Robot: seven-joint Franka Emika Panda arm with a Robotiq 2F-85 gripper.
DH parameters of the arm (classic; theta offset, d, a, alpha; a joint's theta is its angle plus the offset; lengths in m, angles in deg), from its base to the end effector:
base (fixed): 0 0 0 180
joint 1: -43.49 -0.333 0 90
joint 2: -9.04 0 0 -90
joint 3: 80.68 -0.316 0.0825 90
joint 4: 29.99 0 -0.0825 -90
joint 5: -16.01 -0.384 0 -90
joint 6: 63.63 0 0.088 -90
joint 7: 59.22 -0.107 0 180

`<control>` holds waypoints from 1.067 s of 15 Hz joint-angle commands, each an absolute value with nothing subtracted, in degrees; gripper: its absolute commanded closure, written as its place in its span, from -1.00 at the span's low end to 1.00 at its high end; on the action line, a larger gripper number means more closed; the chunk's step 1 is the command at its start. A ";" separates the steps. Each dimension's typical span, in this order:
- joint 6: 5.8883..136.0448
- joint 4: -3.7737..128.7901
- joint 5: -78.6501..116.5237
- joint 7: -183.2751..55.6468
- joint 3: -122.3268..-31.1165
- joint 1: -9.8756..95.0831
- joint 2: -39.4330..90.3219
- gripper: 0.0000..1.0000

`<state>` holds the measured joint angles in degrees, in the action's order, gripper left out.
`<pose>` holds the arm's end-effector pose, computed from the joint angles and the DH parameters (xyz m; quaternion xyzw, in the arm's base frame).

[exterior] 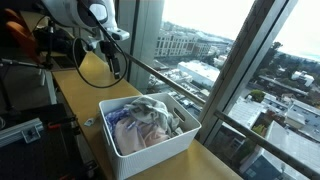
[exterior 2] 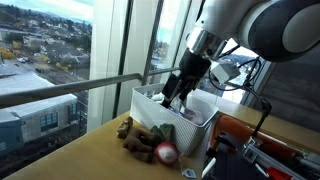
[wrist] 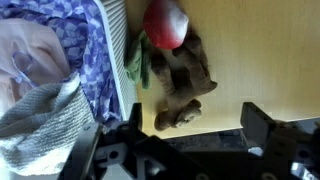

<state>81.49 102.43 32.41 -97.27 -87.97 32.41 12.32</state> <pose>0.5037 0.1704 0.3354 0.9909 -0.0607 0.1135 0.0383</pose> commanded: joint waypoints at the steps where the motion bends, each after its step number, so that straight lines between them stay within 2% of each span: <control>1: 83.39 103.82 34.35 -99.66 -88.52 31.60 14.67 -1.00; 16: 87.89 96.71 53.66 -112.44 -78.63 20.72 36.21 -1.00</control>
